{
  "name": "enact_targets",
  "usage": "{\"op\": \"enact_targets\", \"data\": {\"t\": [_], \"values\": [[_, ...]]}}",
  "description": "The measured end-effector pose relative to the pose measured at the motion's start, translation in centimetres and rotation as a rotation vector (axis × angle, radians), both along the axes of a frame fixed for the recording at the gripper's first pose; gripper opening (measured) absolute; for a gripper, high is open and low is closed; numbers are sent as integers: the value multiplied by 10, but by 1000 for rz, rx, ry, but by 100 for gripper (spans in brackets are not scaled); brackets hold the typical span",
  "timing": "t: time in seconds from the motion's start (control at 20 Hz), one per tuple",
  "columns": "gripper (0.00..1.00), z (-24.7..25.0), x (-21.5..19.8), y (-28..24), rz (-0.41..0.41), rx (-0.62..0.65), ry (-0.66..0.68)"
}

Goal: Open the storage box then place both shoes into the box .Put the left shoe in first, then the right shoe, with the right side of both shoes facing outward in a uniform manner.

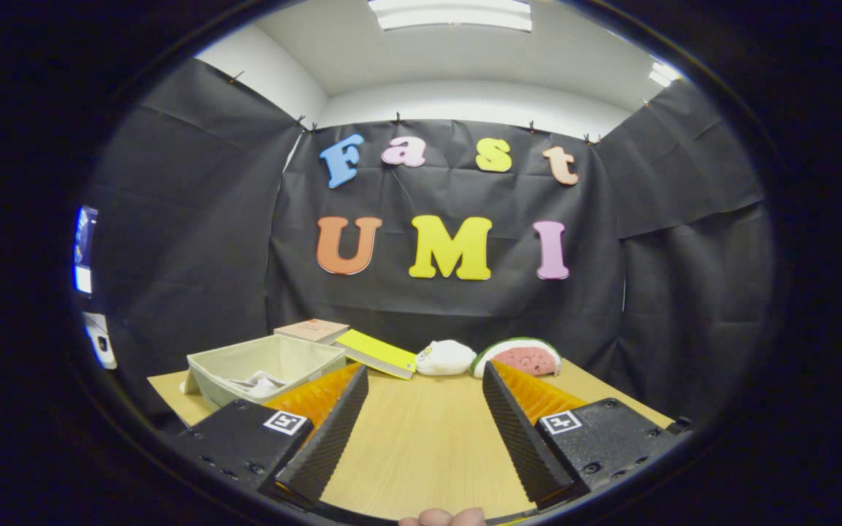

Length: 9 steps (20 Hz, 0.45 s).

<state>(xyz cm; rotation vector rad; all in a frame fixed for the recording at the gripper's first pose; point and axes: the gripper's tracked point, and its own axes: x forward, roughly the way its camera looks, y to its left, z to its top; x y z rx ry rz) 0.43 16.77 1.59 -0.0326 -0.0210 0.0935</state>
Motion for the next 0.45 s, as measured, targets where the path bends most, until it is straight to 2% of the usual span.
{"op": "enact_targets", "data": {"t": [0.45], "values": [[100, -3, 6, -34, -45, 13, 12]]}}
